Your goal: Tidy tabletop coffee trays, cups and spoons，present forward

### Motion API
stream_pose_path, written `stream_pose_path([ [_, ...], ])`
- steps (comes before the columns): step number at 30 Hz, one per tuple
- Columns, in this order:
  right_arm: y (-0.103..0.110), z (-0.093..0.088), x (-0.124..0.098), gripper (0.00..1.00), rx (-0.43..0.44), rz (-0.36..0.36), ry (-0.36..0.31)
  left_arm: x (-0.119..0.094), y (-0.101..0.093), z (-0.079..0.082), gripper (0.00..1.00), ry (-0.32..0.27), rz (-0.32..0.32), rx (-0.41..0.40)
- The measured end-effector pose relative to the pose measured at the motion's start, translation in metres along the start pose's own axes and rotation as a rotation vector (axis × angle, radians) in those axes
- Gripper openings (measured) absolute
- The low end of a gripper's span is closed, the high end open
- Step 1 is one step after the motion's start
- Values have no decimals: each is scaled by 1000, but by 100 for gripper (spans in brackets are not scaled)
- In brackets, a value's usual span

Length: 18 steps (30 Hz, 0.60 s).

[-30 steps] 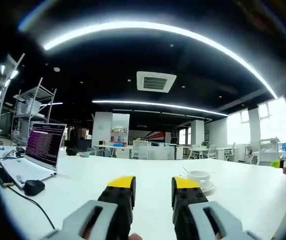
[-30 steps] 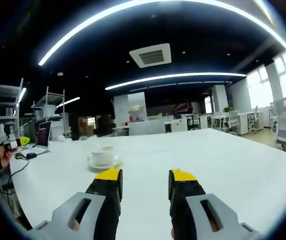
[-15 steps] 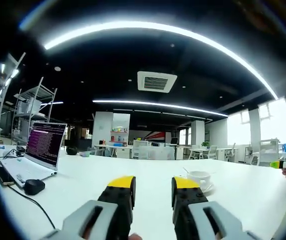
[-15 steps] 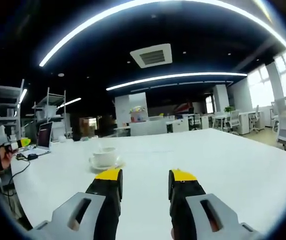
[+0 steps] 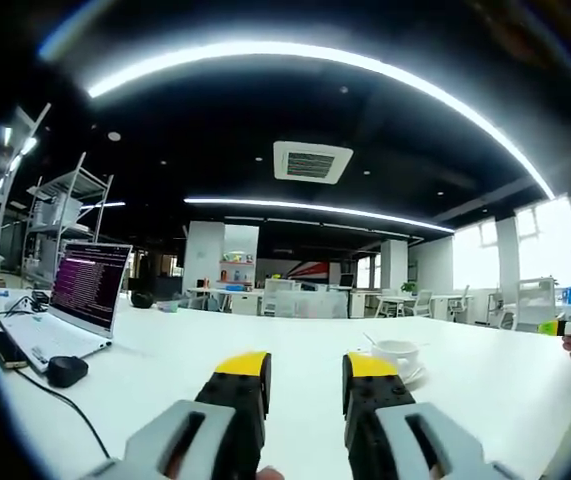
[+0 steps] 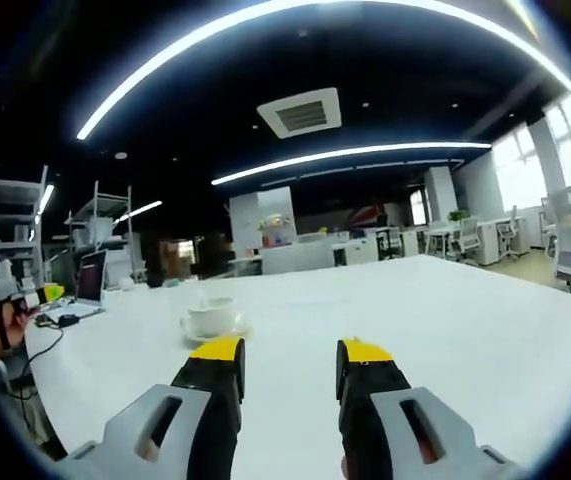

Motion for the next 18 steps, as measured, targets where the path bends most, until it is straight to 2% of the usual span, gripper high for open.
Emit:
stream_pose_path([
  [9, -1, 2, -2, 37, -3, -3, -2, 1, 1, 3, 30, -8, 1, 0],
  [18, -2, 3, -3, 37, -8, -6, -3, 1, -1, -1, 30, 3, -3, 0],
])
Point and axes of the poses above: the point that each gripper's makers call its tool centre point, and the gripper's own axes: x roughly forward along the fingers, y roughly to its left, z roughly out of its top, the point moved 3 cm from there along -x, roughly backward along the fingers, and after that the axes turned 12 degrees about -y, right-handed, at the moved point
